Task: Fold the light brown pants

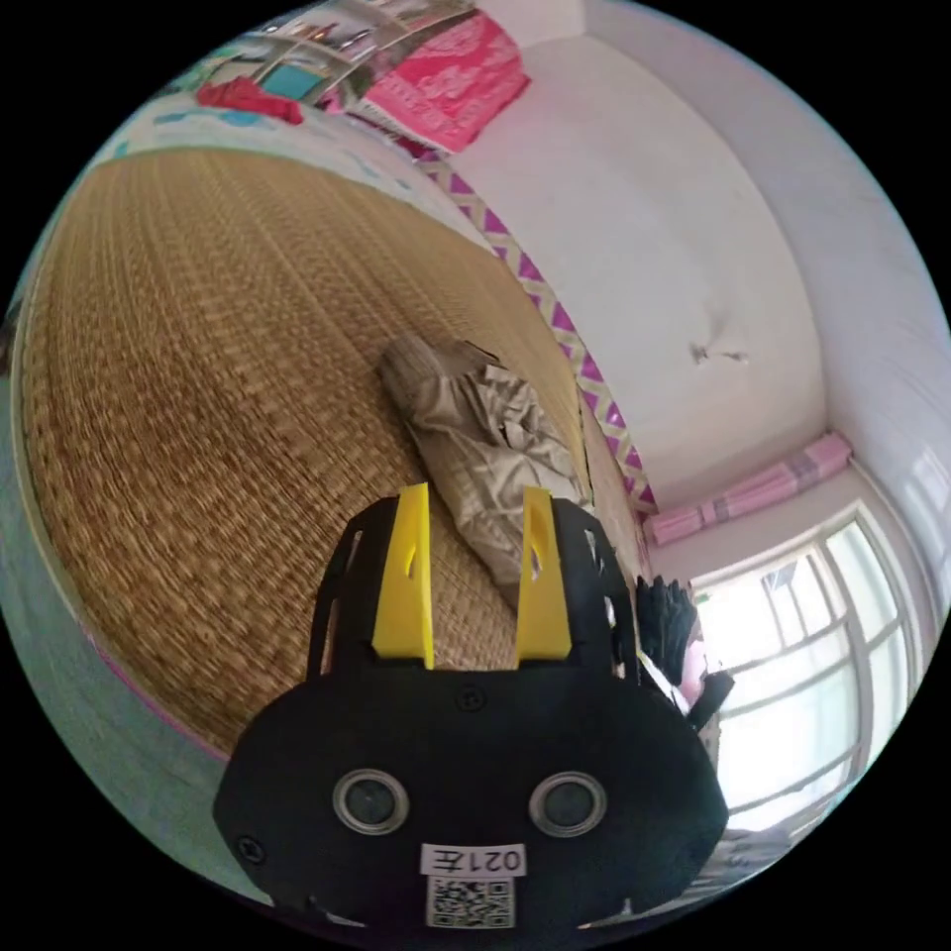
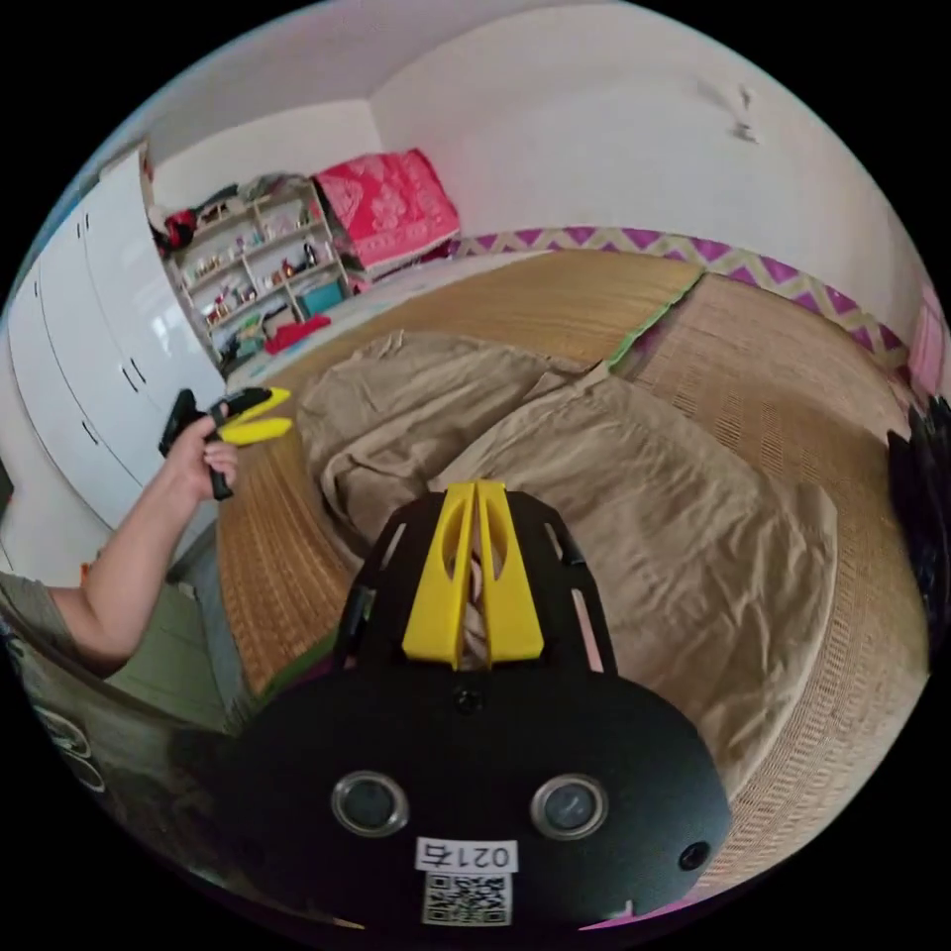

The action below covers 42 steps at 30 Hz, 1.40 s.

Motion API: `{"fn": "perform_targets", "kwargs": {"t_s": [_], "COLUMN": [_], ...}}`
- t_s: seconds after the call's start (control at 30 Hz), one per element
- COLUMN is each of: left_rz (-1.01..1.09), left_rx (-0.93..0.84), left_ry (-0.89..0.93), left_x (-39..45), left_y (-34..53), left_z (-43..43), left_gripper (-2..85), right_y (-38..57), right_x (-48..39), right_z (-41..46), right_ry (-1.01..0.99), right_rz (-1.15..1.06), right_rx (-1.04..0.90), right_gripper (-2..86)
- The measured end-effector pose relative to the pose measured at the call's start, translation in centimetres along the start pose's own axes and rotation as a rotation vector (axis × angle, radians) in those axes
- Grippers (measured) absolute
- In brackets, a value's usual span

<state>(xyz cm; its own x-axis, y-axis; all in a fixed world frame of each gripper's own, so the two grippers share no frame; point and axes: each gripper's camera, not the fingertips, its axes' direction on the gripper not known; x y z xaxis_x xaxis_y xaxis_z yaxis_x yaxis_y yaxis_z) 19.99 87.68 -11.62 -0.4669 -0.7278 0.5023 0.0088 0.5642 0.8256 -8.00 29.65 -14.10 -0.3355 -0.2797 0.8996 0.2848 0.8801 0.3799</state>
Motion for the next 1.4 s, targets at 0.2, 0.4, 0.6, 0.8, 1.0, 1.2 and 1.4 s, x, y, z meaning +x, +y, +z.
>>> {"fn": "perform_targets", "kwargs": {"t_s": [0.2, 0.4, 0.6, 0.8, 1.0, 1.2, 1.4], "left_rz": [-0.042, -0.068, 0.517, 1.232, 1.785, 1.834, 2.012], "left_rx": [-0.035, 0.055, 0.184, 0.191, -0.074, 0.105, -0.031], "left_ry": [0.001, 0.091, -0.032, -0.174, -0.396, -0.492, -0.441], "left_x": [5.1, 12.5, 43.0, 75.8, 86.5, 91.5, 95.9], "left_y": [-4.9, -5.4, 1.6, 25.4, 54.4, 62.6, 69.6], "left_z": [3.3, 4.3, -0.6, 4.6, 23.2, 24.9, 28.8], "left_gripper": [13.2, 1.5, -0.5, -0.6, -0.5, -0.8, -0.1], "right_y": [6.5, 13.8, 21.3, 26.5, 30.9, 34.0, 35.4], "right_x": [5.1, 7.8, 10.5, 12.0, 13.6, 14.9, 16.8], "right_z": [-7.1, -12.1, -17.6, -19.3, -18.9, -19.0, -18.1], "right_ry": [-0.078, -0.033, 0.049, 0.044, 0.0, -0.025, -0.059], "right_rz": [0.156, 0.217, 0.319, 0.377, 0.447, 0.473, 0.506], "right_rx": [0.101, 0.117, 0.155, 0.155, 0.17, 0.172, 0.172], "right_gripper": [-0.6, -0.7, -0.6, -0.6, -0.6, -0.6, -0.6]}}
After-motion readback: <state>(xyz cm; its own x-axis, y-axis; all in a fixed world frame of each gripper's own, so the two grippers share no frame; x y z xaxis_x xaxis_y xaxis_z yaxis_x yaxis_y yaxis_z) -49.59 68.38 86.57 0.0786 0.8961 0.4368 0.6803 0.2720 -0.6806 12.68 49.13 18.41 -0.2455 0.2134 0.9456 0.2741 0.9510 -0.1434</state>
